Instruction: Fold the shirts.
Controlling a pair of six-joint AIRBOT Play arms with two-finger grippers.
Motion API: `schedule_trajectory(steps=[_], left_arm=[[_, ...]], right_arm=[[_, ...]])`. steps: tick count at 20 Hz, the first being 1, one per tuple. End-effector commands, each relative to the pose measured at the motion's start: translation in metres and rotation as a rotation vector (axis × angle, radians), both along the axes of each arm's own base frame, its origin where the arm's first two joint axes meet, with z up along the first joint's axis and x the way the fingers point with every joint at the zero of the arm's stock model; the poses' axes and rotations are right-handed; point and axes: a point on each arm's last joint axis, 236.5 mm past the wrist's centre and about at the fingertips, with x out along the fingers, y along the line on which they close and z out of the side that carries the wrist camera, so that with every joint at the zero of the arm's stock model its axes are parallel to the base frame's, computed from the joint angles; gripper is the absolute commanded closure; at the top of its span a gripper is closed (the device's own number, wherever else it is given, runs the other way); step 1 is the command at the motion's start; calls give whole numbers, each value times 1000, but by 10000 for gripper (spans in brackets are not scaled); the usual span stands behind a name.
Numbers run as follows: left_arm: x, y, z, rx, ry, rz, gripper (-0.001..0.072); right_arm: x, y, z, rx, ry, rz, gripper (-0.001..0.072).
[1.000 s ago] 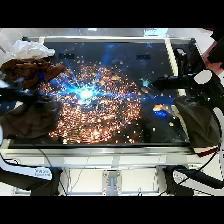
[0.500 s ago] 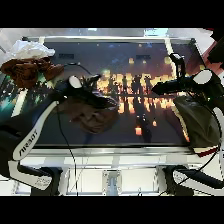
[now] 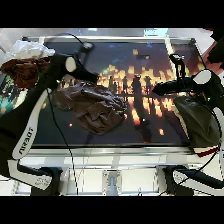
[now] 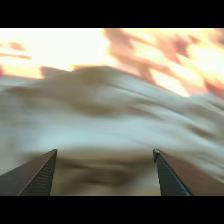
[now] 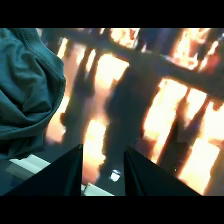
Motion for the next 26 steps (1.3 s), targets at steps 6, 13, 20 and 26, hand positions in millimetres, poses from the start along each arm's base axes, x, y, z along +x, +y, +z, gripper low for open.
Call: schedule_trajectory(steps=[6,13,20,26], left_arm=[[-25,123,-68,-159,433,400,6],[-70,108,-99,-156,654,290,6],[-67,72,-87,-295,650,191,7],[-64,63,-82,-335,637,166,7]], right_arm=[[1,32,-11,146,28,-28,402],[-7,116,-128,295,383,-25,393],[18,135,-151,366,498,-51,394],[-5,132,-174,328,638,-44,396]])
